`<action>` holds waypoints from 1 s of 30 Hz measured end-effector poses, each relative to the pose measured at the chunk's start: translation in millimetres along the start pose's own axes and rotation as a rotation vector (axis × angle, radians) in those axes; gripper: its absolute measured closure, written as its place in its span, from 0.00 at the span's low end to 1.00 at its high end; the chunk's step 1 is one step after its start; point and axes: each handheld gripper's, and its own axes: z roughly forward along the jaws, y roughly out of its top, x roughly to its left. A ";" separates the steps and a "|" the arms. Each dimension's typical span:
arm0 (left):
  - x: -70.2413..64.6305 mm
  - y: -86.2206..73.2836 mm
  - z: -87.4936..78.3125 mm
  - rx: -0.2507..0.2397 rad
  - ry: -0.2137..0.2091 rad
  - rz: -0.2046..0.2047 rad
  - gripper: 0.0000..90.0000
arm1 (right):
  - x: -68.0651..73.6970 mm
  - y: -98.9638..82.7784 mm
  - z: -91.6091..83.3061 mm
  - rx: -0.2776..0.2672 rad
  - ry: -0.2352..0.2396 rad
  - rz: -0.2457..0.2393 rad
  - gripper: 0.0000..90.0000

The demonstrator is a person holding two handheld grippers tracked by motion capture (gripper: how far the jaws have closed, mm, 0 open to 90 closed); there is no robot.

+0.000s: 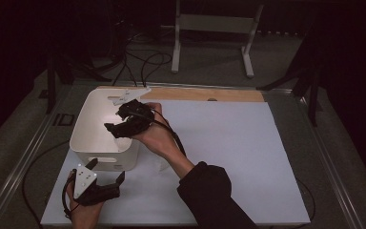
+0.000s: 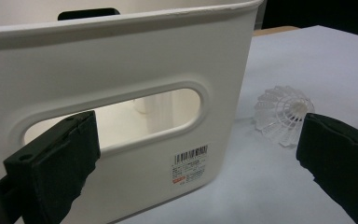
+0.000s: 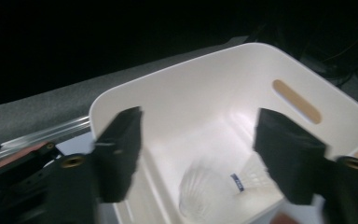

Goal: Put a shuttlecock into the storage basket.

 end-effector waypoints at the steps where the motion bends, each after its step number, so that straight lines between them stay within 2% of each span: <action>1: 0.0 0.0 0.0 0.000 0.000 0.000 0.00 | -1.4 -0.2 -0.8 0.002 -0.012 0.001 0.26; 3: -0.1 0.0 0.4 0.001 -0.001 0.000 0.00 | -3.7 -0.7 -2.3 0.007 -0.038 0.004 0.18; 7: -0.4 0.0 0.5 0.001 -0.003 0.001 0.00 | -7.8 -2.7 -5.5 0.010 -0.058 0.013 0.13; 30: -0.2 0.0 0.3 0.004 -0.003 0.004 0.00 | -25.2 -21.2 -14.0 0.054 -0.128 0.011 0.11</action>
